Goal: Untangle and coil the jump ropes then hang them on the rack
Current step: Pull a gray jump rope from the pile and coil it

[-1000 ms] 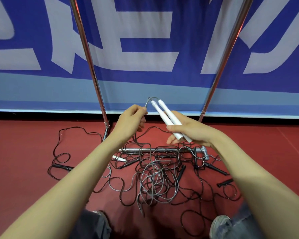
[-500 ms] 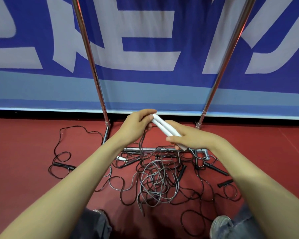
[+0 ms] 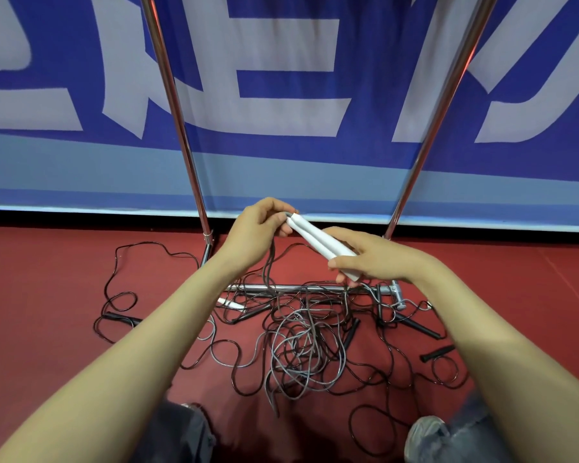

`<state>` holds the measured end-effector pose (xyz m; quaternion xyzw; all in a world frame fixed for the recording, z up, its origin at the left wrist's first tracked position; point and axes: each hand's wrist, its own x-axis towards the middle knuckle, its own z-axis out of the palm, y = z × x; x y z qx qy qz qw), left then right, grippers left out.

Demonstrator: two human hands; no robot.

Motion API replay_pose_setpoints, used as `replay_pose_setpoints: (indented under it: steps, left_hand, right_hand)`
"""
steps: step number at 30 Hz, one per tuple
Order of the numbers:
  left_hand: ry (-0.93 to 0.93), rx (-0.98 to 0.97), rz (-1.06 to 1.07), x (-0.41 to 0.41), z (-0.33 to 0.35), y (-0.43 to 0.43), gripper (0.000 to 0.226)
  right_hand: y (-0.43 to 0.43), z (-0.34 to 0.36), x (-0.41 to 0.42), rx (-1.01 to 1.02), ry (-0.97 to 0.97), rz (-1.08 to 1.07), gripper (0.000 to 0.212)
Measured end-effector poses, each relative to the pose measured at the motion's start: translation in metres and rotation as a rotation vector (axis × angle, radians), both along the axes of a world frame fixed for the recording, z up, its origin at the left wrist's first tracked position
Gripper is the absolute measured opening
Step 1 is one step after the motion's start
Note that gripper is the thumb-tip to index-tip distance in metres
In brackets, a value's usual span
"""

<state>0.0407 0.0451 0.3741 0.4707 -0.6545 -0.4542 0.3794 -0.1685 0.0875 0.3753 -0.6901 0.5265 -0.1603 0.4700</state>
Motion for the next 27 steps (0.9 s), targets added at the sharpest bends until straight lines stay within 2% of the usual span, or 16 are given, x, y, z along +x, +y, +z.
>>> replay_pose_setpoints:
  steps: [4,7,11,14,16,18,20,22,24,27]
  left_hand:
    - [-0.033,-0.013,-0.004,-0.003,0.001,0.002,0.022]
    - [0.053,0.033,0.012,-0.007,0.001,0.004,0.015]
    - [0.109,0.244,-0.015,-0.008,-0.002,0.006,0.016]
    - [0.209,0.321,0.019,-0.009,0.003,0.008,0.016]
    - [0.308,0.358,0.049,-0.009,0.008,0.009,0.014]
    - [0.351,0.376,0.033,-0.008,0.012,0.011,0.015]
    - [0.279,0.313,0.013,-0.008,0.013,0.015,0.017]
    - [0.195,0.223,-0.023,-0.012,0.011,0.02,0.02]
    - [0.196,0.205,-0.078,-0.018,0.009,0.027,0.023]
    - [0.367,0.271,-0.061,-0.028,0.009,0.033,0.015]
  right_hand:
    - [-0.001,0.001,-0.006,-0.072,0.123,-0.022,0.048]
    - [-0.005,-0.003,-0.009,-0.313,0.356,-0.075,0.047]
    - [-0.005,-0.009,-0.01,-0.648,0.729,-0.187,0.05]
    - [-0.006,-0.013,-0.004,-0.734,0.802,-0.263,0.062]
    - [-0.008,-0.015,-0.001,-0.764,0.784,-0.322,0.061]
    - [-0.01,-0.013,0.003,-0.759,0.69,-0.386,0.047]
    - [-0.012,-0.011,0.006,-0.693,0.513,-0.439,0.04]
    - [-0.012,-0.011,0.012,-0.559,0.232,-0.5,0.036]
    - [-0.012,-0.009,0.021,-0.389,-0.097,-0.561,0.029]
    - [-0.009,-0.006,0.038,-0.144,-0.575,-0.617,0.02]
